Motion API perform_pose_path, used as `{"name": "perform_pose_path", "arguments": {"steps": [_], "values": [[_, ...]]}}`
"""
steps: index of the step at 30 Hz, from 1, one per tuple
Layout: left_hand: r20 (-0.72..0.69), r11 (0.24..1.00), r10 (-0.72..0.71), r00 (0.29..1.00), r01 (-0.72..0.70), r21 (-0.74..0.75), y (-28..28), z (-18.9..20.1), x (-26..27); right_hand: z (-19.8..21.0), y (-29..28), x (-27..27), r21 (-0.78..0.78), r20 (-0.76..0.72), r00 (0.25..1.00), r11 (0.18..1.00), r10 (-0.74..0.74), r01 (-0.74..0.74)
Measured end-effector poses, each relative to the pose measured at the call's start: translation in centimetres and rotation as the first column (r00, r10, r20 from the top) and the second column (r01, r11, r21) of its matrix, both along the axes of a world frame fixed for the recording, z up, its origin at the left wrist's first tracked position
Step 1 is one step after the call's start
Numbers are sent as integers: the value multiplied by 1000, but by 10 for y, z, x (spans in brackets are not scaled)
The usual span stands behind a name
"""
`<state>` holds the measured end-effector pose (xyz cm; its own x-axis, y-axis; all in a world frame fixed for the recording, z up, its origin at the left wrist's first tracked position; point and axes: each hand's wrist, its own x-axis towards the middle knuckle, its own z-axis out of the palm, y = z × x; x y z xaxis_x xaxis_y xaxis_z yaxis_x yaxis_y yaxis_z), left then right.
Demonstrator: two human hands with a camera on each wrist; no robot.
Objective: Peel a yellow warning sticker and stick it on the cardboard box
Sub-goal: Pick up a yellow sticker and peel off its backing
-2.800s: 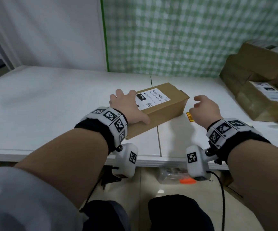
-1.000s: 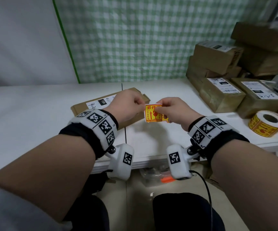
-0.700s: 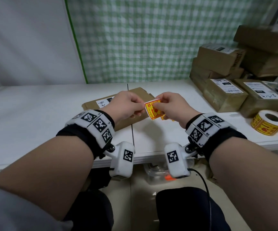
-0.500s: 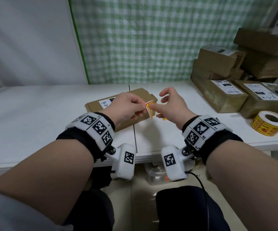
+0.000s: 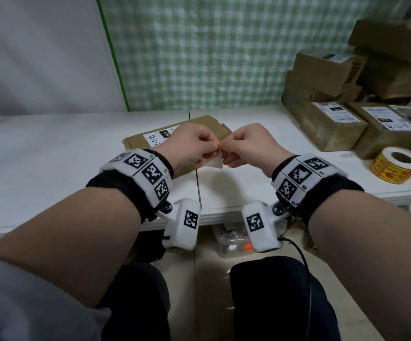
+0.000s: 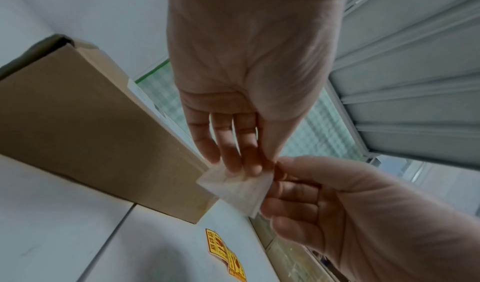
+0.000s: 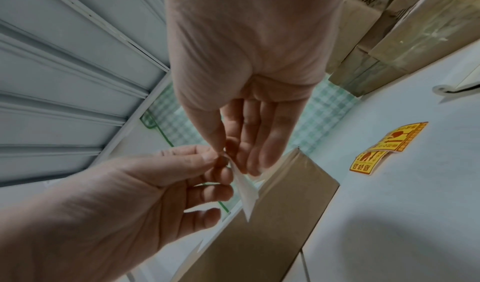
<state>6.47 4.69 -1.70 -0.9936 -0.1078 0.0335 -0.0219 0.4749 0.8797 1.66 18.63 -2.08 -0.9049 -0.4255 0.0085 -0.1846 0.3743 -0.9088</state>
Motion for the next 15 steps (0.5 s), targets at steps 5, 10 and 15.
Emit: {"name": "perform_pose_path", "arguments": {"steps": [5,10,15], "values": [[-29,967,-35,999,26,-255,2,1,-5,-1,1,0,105,-94,995,994,-14,24],[-47,936,-24,999,6,-352,8,3,-9,0,2,-1,187,-201,979,981,-7,45],[-37,950,-25,999,12,-311,10,0,-10,-1,5,-2,184,-204,979,982,-12,50]]}}
